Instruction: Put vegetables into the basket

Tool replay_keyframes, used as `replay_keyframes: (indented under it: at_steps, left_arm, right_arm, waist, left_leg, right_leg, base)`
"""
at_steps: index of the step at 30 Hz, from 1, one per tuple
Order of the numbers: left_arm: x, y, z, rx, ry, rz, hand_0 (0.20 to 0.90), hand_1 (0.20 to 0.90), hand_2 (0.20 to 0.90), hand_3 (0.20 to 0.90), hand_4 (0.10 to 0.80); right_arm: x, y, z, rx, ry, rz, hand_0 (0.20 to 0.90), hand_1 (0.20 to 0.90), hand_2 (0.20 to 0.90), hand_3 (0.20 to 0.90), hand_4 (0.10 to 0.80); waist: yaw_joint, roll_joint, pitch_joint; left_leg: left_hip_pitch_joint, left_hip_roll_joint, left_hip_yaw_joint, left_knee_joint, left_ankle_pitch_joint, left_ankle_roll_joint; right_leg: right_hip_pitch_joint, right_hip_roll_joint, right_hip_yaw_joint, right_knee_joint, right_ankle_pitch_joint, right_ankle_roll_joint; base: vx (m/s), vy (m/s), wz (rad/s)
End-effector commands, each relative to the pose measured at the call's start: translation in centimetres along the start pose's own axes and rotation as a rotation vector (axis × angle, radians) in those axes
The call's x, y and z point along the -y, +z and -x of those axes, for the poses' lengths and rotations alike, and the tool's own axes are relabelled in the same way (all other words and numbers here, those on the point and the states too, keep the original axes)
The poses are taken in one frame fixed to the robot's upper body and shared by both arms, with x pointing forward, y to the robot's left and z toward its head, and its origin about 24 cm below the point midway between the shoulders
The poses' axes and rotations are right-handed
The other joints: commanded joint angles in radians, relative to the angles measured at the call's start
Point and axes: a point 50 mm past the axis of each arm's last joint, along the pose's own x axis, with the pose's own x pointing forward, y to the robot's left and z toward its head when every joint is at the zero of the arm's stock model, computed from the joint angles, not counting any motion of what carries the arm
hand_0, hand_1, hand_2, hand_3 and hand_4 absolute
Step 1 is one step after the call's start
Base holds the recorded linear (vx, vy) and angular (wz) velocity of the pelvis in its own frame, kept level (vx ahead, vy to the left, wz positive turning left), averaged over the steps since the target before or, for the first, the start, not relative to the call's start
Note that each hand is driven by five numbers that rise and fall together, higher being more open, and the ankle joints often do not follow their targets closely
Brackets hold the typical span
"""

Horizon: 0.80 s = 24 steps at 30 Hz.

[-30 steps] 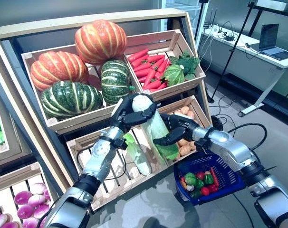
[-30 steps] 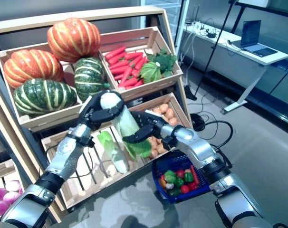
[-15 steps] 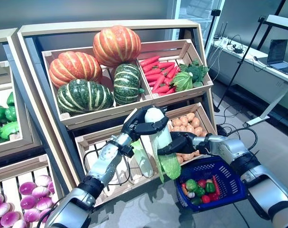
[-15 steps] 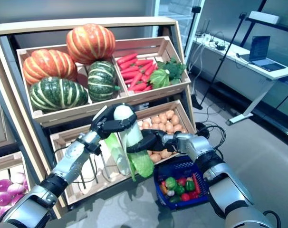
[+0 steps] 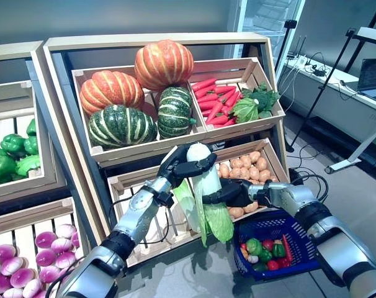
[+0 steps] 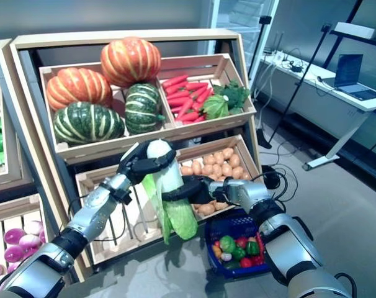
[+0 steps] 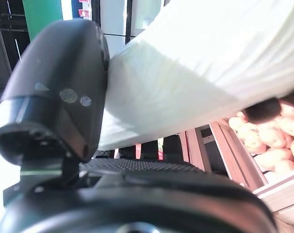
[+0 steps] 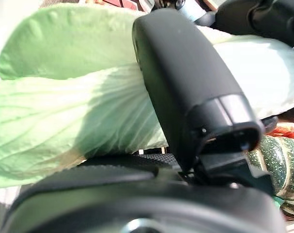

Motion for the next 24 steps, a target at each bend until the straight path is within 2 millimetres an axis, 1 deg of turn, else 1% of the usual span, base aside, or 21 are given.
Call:
replay_keyframes:
  at_steps: [1,2,3,4,5,6,9,12,14,15,16,18,21,24]
  left_arm:
    - [3.6,7.1,-4.3,0.357,-0.151,-0.010,0.300,0.300,0.300,0.300,0.400]
    - [3.3,7.0,-4.2,0.348,-0.143,-0.016,0.309,0.309,0.309,0.309,0.406]
    - [3.1,6.9,-4.2,0.336,-0.139,-0.020,0.514,0.514,0.514,0.514,0.543]
    - [2.8,6.8,-4.0,0.323,-0.126,-0.024,0.813,0.813,0.813,0.813,0.742]
    - [2.5,6.7,-3.9,0.312,-0.113,-0.032,0.900,0.900,0.900,0.900,0.800]
    - [2.3,6.6,-3.8,0.305,-0.104,-0.040,0.900,0.900,0.900,0.900,0.800]
    - [0.9,7.0,-3.3,0.299,-0.042,-0.086,0.900,0.900,0.900,0.900,0.800]
    - [-0.3,7.3,-2.8,0.297,0.015,-0.138,0.900,0.900,0.900,0.900,0.800]
    - [-1.5,7.5,-2.3,0.279,0.060,-0.190,0.900,0.900,0.900,0.900,0.800]
    - [-1.7,7.5,-2.2,0.274,0.070,-0.209,0.900,0.900,0.900,0.900,0.800]
    - [-2.8,7.8,-1.7,0.263,0.120,-0.239,0.900,0.900,0.900,0.900,0.800]
    - [-4.2,8.0,-1.1,0.248,0.186,-0.272,0.900,0.900,0.900,0.900,0.800]
    - [-5.9,8.3,-0.5,0.241,0.281,-0.294,0.900,0.900,0.900,0.900,0.800]
    - [-7.2,7.8,0.0,0.202,0.400,-0.306,0.900,0.900,0.900,0.900,0.800]
  right_arm:
    - [0.2,3.2,0.0,0.182,-0.034,-0.046,0.300,0.300,0.300,0.300,0.400]
    - [0.6,3.0,0.3,0.184,-0.049,-0.047,0.300,0.300,0.300,0.300,0.400]
    - [0.8,2.8,0.6,0.186,-0.062,-0.048,0.300,0.300,0.300,0.300,0.400]
    - [1.1,2.7,0.9,0.195,-0.080,-0.051,0.300,0.300,0.300,0.300,0.400]
    - [1.4,2.6,1.3,0.198,-0.093,-0.052,0.300,0.300,0.300,0.300,0.400]
    - [1.6,2.6,1.6,0.200,-0.108,-0.052,0.300,0.300,0.300,0.300,0.400]
    - [3.1,2.2,3.5,0.219,-0.193,-0.046,0.300,0.300,0.300,0.300,0.400]
    - [4.1,1.7,5.1,0.236,-0.258,-0.045,0.300,0.300,0.300,0.300,0.400]
    - [5.0,1.3,6.6,0.257,-0.325,-0.054,0.300,0.300,0.300,0.300,0.400]
    - [5.2,1.2,7.0,0.265,-0.340,-0.059,0.300,0.300,0.300,0.300,0.400]
    - [5.7,0.9,8.3,0.286,-0.373,-0.079,0.300,0.300,0.300,0.300,0.400]
    - [6.5,0.4,9.7,0.322,-0.423,-0.111,0.300,0.300,0.300,0.300,0.400]
    - [7.3,-0.2,11.5,0.371,-0.483,-0.144,0.300,0.300,0.300,0.300,0.400]
    - [8.2,-1.1,13.1,0.408,-0.568,-0.177,0.300,0.300,0.300,0.300,0.400]
  waist:
    - [-0.007,-0.005,-0.071]
    - [-0.008,-0.005,-0.072]
    - [-0.009,-0.006,-0.072]
    - [-0.011,-0.005,-0.071]
    - [-0.013,-0.005,-0.070]
    - [-0.014,-0.005,-0.070]
    - [-0.024,-0.006,-0.068]
    - [-0.032,-0.005,-0.064]
    - [-0.039,-0.006,-0.061]
    - [-0.041,-0.006,-0.061]
    - [-0.049,-0.005,-0.058]
    - [-0.057,-0.003,-0.056]
    - [-0.066,-0.003,-0.053]
    - [-0.073,-0.004,-0.054]
  left_leg:
    - [-0.040,-0.055,0.011,0.012,-0.032,0.024]
    - [-0.040,-0.055,0.012,0.012,-0.032,0.024]
    - [-0.041,-0.054,0.014,0.012,-0.031,0.023]
    - [-0.041,-0.053,0.016,0.012,-0.031,0.024]
    - [-0.041,-0.052,0.018,0.012,-0.030,0.023]
    - [-0.042,-0.052,0.019,0.011,-0.030,0.023]
    - [-0.043,-0.051,0.027,0.012,-0.029,0.022]
    - [-0.043,-0.049,0.035,0.011,-0.028,0.022]
    - [-0.044,-0.047,0.041,0.011,-0.027,0.021]
    - [-0.044,-0.047,0.043,0.011,-0.027,0.021]
    - [-0.046,-0.047,0.047,0.012,-0.026,0.021]
    - [-0.046,-0.045,0.053,0.012,-0.026,0.021]
    - [-0.046,-0.045,0.059,0.009,-0.026,0.020]
    - [-0.049,-0.041,0.066,0.009,-0.026,0.019]
  right_leg:
    - [-0.039,-0.002,0.071,0.010,0.029,-0.008]
    - [-0.039,-0.002,0.072,0.010,0.029,-0.008]
    - [-0.040,-0.003,0.072,0.009,0.030,-0.008]
    - [-0.041,-0.003,0.073,0.009,0.031,-0.007]
    - [-0.043,-0.004,0.074,0.009,0.032,-0.006]
    - [-0.043,-0.003,0.075,0.009,0.032,-0.005]
    - [-0.048,-0.003,0.082,0.008,0.034,-0.003]
    - [-0.051,-0.003,0.087,0.010,0.036,-0.001]
    - [-0.056,-0.003,0.091,0.013,0.036,0.001]
    - [-0.058,-0.002,0.093,0.014,0.036,0.001]
    - [-0.061,-0.001,0.097,0.015,0.037,0.002]
    - [-0.067,-0.001,0.101,0.017,0.038,0.004]
    - [-0.069,0.000,0.100,0.015,0.040,0.005]
    - [-0.071,0.004,0.100,0.014,0.039,0.006]
  base:
    - [0.000,0.000,0.00]
    - [0.000,0.000,0.00]
    - [0.000,0.000,0.00]
    - [0.000,0.000,0.00]
    - [0.000,0.000,0.00]
    - [0.000,0.000,0.00]
    - [-0.005,0.005,-0.01]
    - [0.000,0.000,0.00]
    - [-0.020,0.008,-0.05]
    - [-0.028,0.008,-0.06]
    - [-0.031,0.008,-0.09]
    - [-0.027,0.008,-0.18]
    - [-0.012,-0.010,-0.11]
    - [-0.009,-0.029,-0.16]
